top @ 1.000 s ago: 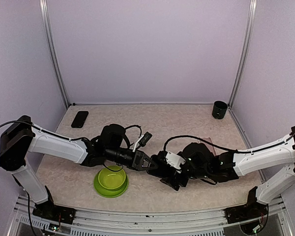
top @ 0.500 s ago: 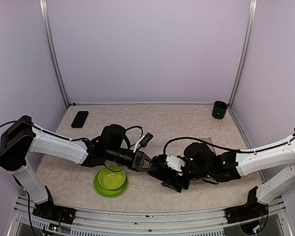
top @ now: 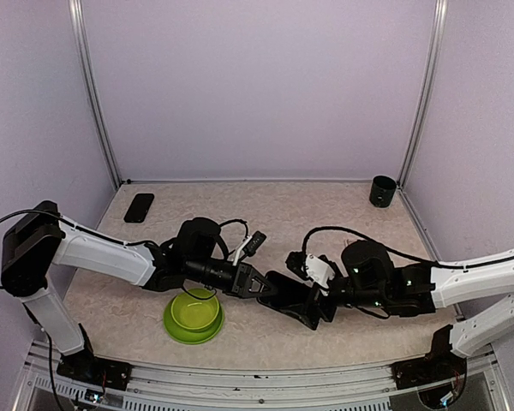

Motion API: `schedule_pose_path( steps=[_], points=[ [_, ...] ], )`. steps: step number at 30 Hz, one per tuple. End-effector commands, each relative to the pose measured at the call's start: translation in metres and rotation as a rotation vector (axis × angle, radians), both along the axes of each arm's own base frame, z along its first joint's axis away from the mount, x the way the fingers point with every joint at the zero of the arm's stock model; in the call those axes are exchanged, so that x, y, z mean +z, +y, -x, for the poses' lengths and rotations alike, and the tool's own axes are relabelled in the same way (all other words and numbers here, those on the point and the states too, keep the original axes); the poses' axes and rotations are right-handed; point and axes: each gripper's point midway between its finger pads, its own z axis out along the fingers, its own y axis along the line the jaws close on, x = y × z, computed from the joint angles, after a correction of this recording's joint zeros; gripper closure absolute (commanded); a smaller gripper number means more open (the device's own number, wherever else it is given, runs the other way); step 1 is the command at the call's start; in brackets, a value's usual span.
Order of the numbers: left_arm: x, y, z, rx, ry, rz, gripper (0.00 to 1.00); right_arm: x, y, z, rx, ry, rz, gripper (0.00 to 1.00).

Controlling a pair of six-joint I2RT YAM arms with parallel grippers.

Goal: Put the phone into the phone case
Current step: Adjust the phone with the phone case.

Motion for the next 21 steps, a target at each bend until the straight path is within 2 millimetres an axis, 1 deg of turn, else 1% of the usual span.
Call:
schedule_pose_path(
  steps=[1,5,8,12,14,21],
  points=[
    [0.028,-0.003,-0.007,0.002,-0.063,0.086,1.0,0.004,-0.006,-0.005,-0.031,-0.018,-0.019,0.0],
    [0.035,0.0,-0.008,0.009,-0.071,0.099,1.0,-0.01,-0.004,-0.002,-0.013,0.005,0.014,0.0],
    [0.037,0.004,-0.01,0.019,-0.073,0.101,1.0,-0.021,-0.003,-0.001,-0.009,0.016,0.042,0.0],
    [0.04,0.008,-0.013,0.033,-0.078,0.107,1.0,-0.027,-0.001,-0.002,-0.021,-0.016,0.069,0.0],
    [0.04,0.009,-0.013,0.032,-0.078,0.108,1.0,-0.028,0.0,-0.004,-0.037,-0.035,0.077,0.0],
    [0.041,0.009,-0.013,0.03,-0.076,0.114,1.0,-0.018,-0.004,-0.014,-0.108,-0.127,0.064,0.02]
  ],
)
